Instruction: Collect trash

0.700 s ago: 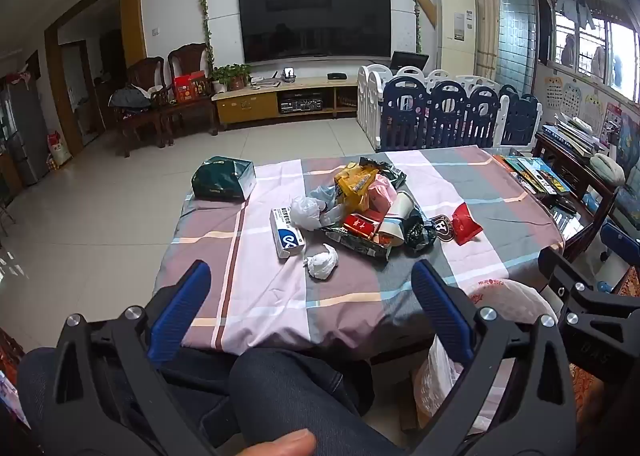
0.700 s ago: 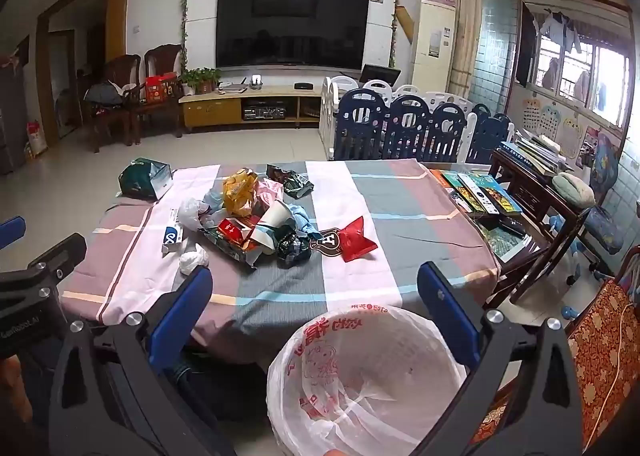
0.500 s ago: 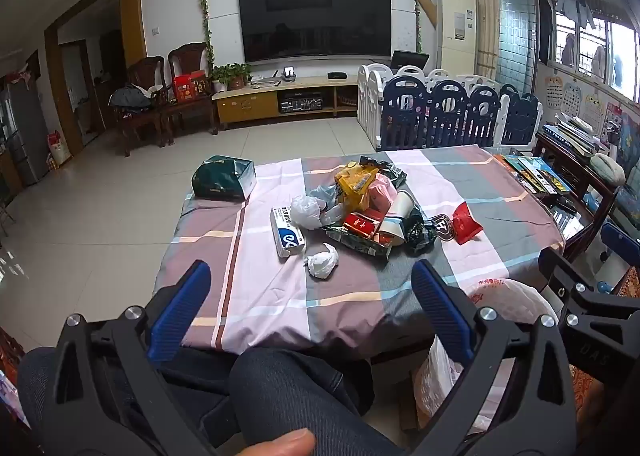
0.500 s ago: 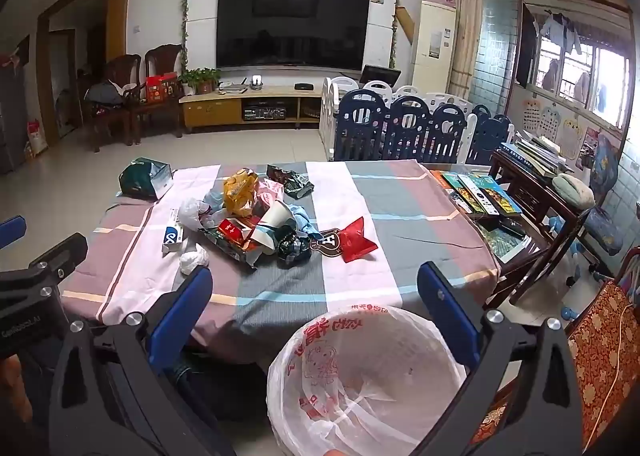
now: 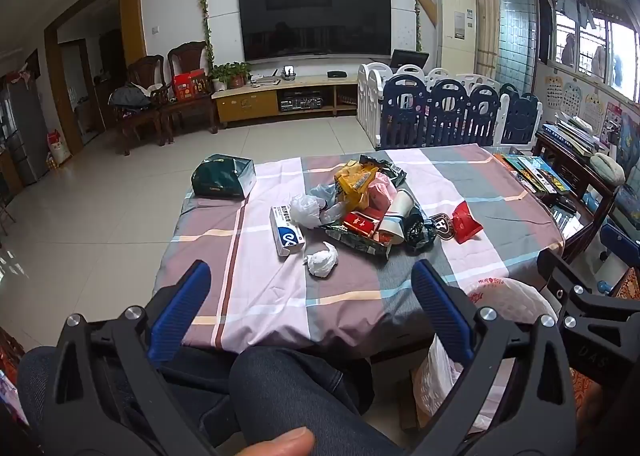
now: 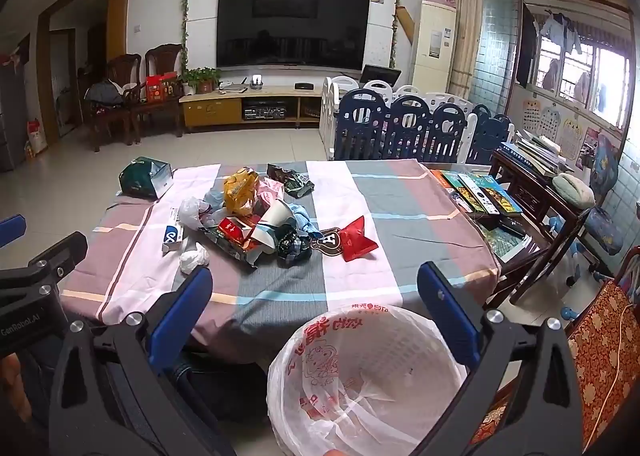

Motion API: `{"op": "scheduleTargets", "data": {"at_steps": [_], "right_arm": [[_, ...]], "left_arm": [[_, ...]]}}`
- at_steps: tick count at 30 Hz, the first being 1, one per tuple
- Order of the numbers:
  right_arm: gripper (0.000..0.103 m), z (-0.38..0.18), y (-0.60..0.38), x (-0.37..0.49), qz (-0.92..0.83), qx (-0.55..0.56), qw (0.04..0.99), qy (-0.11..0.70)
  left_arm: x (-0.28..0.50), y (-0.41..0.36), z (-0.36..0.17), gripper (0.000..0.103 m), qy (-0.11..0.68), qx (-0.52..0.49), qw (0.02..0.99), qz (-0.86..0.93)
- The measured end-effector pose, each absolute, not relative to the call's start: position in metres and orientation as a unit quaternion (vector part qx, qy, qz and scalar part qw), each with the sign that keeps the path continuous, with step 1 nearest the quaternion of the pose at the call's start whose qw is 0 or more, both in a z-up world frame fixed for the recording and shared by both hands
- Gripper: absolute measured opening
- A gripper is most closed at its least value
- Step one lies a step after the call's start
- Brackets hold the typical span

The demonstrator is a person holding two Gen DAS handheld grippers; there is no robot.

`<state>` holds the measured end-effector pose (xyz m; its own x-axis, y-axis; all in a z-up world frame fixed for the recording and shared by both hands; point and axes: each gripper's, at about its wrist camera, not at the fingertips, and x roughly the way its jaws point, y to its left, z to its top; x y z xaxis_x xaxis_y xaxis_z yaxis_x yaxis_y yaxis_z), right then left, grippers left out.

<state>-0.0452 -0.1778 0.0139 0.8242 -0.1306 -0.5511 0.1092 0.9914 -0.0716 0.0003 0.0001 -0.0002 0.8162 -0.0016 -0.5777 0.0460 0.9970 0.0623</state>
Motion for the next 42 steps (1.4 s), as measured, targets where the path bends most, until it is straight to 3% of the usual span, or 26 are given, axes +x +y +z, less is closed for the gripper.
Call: {"op": "scheduleTargets", "data": {"at_steps": [42], "right_arm": [[0.1,0.0159,-0.1757,-0.0452,-0.063,-0.02,0.955,0.289]], "left_arm": [[-0.0012,0.0002,0.0011,0.1,0.305,0.037,0.951,-0.012]]}}
